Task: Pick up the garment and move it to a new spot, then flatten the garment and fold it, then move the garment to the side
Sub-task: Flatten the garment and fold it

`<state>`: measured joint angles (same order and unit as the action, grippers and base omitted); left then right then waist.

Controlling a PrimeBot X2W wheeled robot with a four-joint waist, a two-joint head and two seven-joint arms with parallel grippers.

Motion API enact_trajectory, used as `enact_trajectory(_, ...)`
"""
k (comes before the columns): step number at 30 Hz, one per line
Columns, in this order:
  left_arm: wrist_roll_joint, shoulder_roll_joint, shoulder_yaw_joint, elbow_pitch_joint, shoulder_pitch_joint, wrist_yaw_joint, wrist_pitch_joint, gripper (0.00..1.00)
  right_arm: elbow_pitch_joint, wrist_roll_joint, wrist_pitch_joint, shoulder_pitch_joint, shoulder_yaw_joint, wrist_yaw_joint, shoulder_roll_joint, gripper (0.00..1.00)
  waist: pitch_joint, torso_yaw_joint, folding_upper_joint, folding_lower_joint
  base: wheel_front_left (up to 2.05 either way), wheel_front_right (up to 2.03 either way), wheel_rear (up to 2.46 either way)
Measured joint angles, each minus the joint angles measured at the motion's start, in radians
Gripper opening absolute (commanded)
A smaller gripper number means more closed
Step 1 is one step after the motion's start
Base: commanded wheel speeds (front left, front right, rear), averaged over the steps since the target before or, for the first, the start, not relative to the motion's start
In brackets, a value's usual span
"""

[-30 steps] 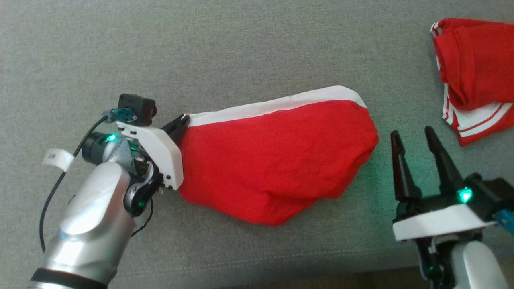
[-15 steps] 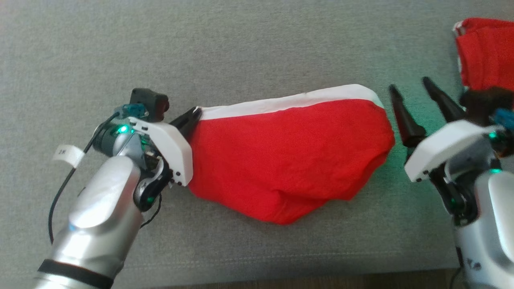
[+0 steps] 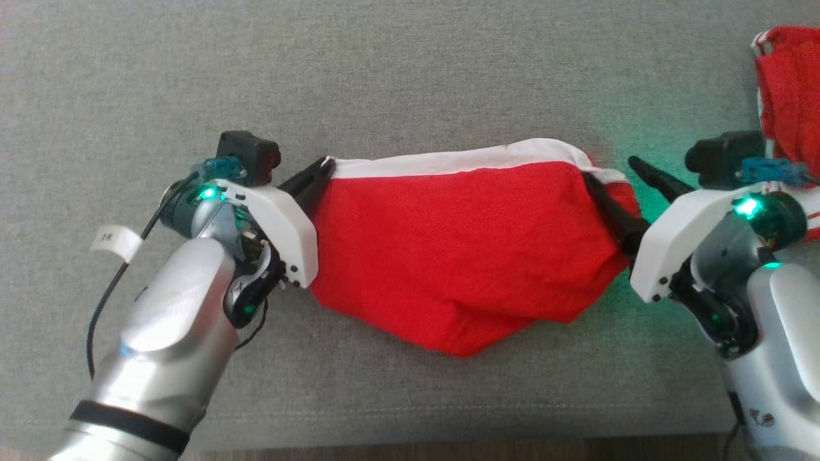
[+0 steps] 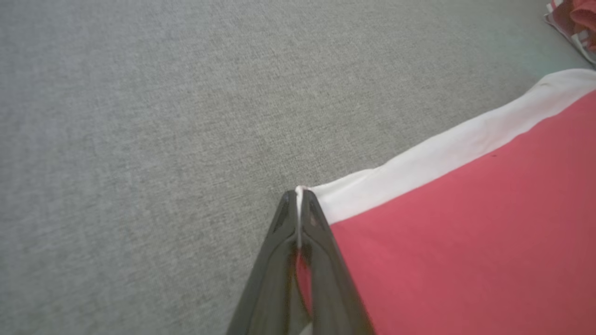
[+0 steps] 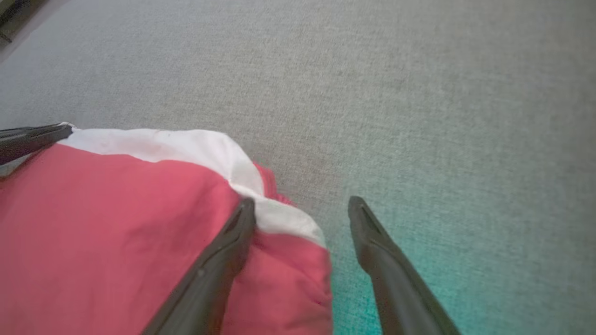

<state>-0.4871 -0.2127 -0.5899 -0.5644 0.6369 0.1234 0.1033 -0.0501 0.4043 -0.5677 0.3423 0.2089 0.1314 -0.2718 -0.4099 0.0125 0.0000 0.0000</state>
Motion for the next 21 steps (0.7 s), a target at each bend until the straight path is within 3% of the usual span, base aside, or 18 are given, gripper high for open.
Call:
enact_trajectory(1,0.000,0.000,-0.003,-0.004,0.005,0.000,-0.001,0.00,-0.001,0.008,-0.006,0.000,0.004,0.000,0.000,0.88,-0.002,0.001,0.0000,0.0000,0.00,0.00,0.00)
enact_trajectory(3,0.000,0.001,-0.005,-0.009,0.009,0.000,-0.009,0.00,-0.003,0.023,-0.018,0.000,0.007,0.000,0.000,0.40,-0.005,0.003,0.0000,0.0000,0.00,0.00,0.00)
enact_trajectory(4,-0.001,0.002,-0.005,-0.010,0.010,0.000,-0.012,0.00,-0.004,0.027,-0.022,-0.001,0.006,0.000,0.000,0.00,-0.006,0.004,0.0000,0.0000,0.00,0.00,0.00)
enact_trajectory(8,-0.001,0.005,-0.009,-0.016,0.011,0.000,-0.046,0.00,0.011,0.035,0.003,-0.001,0.000,0.000,-0.002,0.00,-0.005,0.010,0.0000,0.0000,0.00,0.00,0.00)
enact_trajectory(14,0.022,-0.003,-0.010,-0.016,0.009,-0.029,-0.123,0.00,0.051,0.023,0.131,-0.004,-0.026,0.000,-0.012,0.00,0.027,0.017,0.0000,0.0000,0.00,0.00,0.00)
enact_trajectory(21,0.073,-0.043,-0.004,0.140,0.006,-0.080,-0.229,0.00,0.104,0.002,0.272,-0.007,-0.069,0.000,-0.009,0.00,0.104,0.023,0.0000,0.0000,0.00,0.00,0.00)
